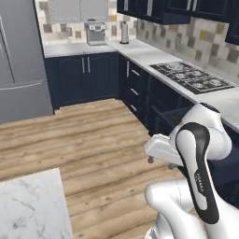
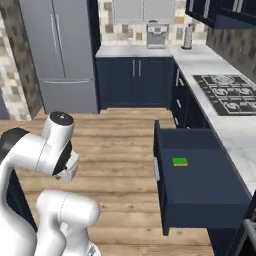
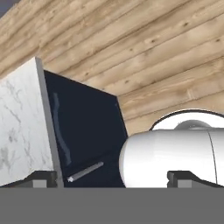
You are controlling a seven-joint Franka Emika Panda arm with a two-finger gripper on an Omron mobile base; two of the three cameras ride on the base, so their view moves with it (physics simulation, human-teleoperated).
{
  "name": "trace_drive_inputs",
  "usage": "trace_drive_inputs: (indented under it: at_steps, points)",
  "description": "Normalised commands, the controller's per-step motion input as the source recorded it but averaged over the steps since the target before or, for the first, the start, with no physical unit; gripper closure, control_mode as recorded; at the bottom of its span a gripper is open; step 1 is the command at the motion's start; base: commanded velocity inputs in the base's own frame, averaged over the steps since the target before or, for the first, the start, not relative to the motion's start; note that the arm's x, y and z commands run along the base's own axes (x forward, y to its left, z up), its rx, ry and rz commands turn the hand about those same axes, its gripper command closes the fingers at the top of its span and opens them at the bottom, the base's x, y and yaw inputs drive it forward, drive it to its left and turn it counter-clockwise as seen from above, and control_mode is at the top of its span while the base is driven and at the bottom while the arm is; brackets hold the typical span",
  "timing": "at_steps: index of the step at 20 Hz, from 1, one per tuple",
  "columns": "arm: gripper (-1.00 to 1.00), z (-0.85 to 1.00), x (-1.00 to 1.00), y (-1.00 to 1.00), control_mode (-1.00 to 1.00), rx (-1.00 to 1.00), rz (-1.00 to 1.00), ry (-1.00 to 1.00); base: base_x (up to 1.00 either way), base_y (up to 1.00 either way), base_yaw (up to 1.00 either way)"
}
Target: Restock the sink supplies by placing the sponge and soap dispenser on the counter and next to the sink. Make sure the soap dispenser is upright.
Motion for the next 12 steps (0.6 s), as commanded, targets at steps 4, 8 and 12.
trace_drive_inputs:
  at_steps: [4,8,12]
  points:
    - [-1.0,0.0,0.0,0.0,1.0,0.0,0.0,0.0,0.1,0.0,-0.87]
    - [-1.0,0.0,0.0,0.0,1.0,0.0,0.0,0.0,0.4,0.0,-0.84]
    - [-1.0,0.0,0.0,0.0,1.0,0.0,0.0,0.0,0.61,0.03,-0.75]
